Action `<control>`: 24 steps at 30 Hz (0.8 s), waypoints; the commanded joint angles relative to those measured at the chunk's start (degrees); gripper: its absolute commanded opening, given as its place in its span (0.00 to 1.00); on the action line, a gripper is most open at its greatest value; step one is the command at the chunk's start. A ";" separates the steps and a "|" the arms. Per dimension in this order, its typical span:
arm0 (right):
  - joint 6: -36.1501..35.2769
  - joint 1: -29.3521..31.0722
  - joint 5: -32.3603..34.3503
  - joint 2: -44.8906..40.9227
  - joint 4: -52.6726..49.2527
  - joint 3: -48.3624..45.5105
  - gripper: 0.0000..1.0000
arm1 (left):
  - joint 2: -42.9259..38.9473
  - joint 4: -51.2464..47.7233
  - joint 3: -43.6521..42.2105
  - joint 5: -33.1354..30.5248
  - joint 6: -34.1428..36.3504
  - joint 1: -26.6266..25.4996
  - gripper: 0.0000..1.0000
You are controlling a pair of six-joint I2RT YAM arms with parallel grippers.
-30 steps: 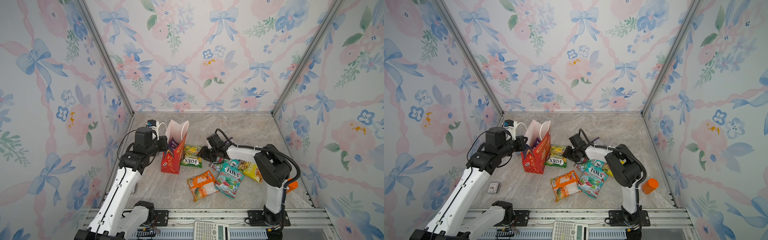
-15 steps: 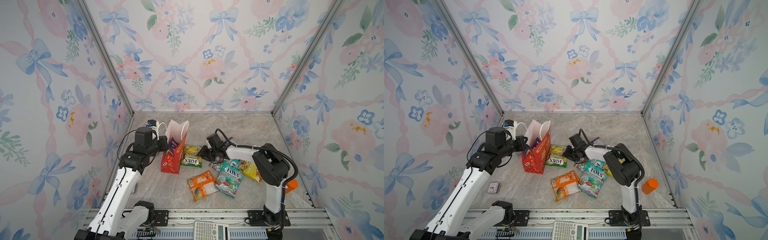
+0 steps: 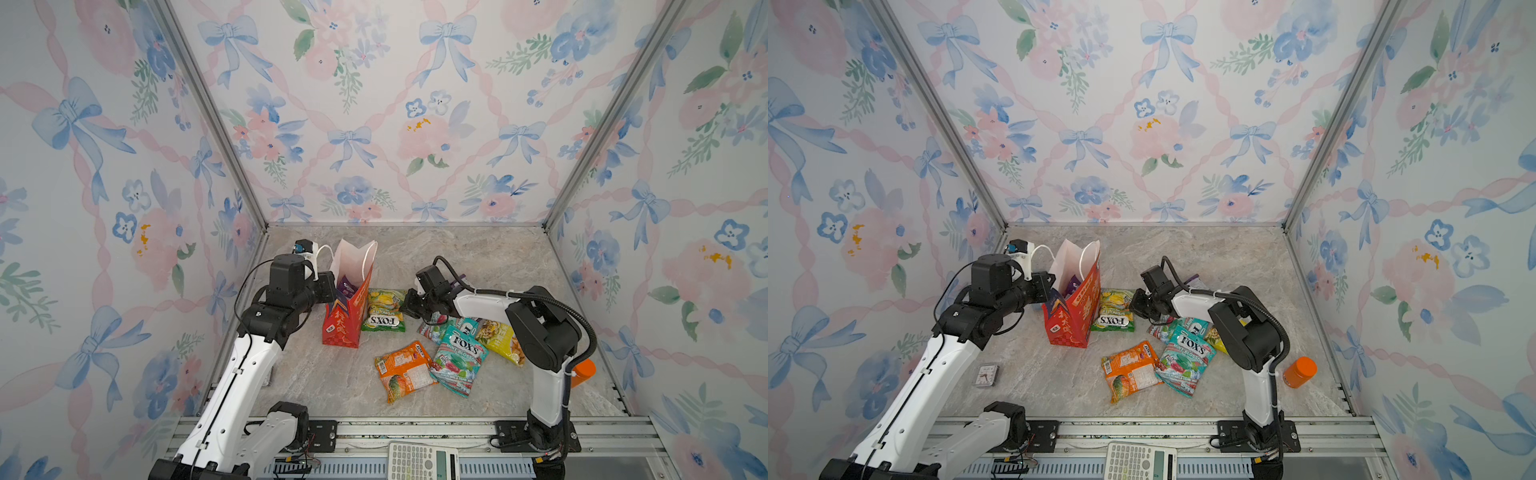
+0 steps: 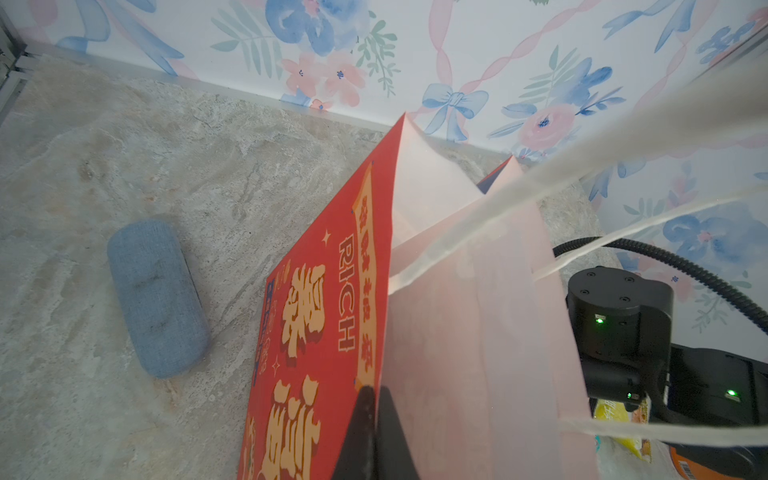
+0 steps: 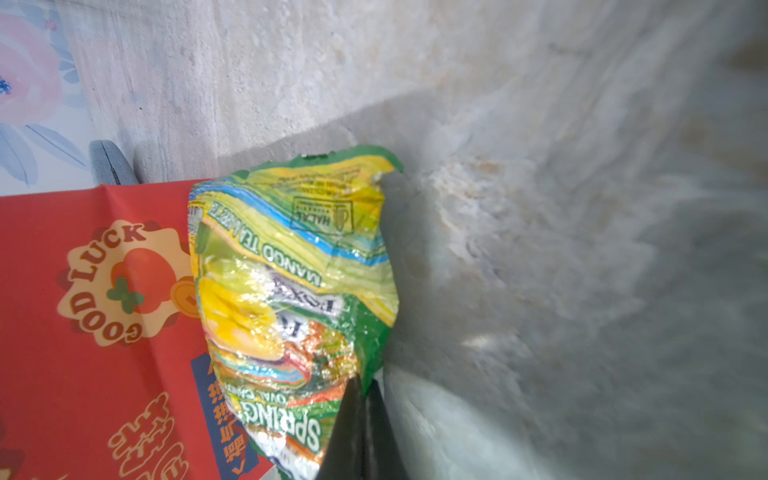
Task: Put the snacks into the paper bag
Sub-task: 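Close the right gripper on the green Spring Tea packet and lift it, then carry the green packet with the right gripper above the bag opening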
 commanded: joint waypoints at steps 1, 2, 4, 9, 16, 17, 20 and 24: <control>-2.67 -1.33 1.90 -5.72 -2.59 0.18 0.00 | 0.55 1.23 1.62 1.78 1.12 -0.09 0.00; -3.28 -1.49 2.27 -6.78 -3.41 0.57 0.00 | 0.75 1.22 1.72 2.00 1.12 -0.07 0.00; -4.51 -1.84 2.96 -8.67 -5.37 1.57 0.00 | 1.01 1.24 2.08 2.43 1.03 -0.14 0.00; -7.16 -2.76 5.10 -12.99 -10.44 4.09 0.00 | 2.11 1.28 3.06 3.53 0.95 -0.20 0.00; -10.39 -4.51 7.32 -17.56 -16.38 7.29 0.00 | 3.53 2.42 3.68 5.60 0.38 -0.33 0.00; -10.84 -4.81 7.54 -19.40 -17.10 7.87 0.00 | 3.77 2.52 3.78 5.92 0.22 -0.27 0.00; -12.25 -5.60 8.34 -21.32 -19.10 9.40 0.00 | 4.49 2.93 4.10 6.67 0.02 -0.52 0.00; -13.56 -6.38 9.33 -23.05 -21.19 11.08 0.00 | 4.91 3.86 4.28 7.39 -0.57 -0.78 0.00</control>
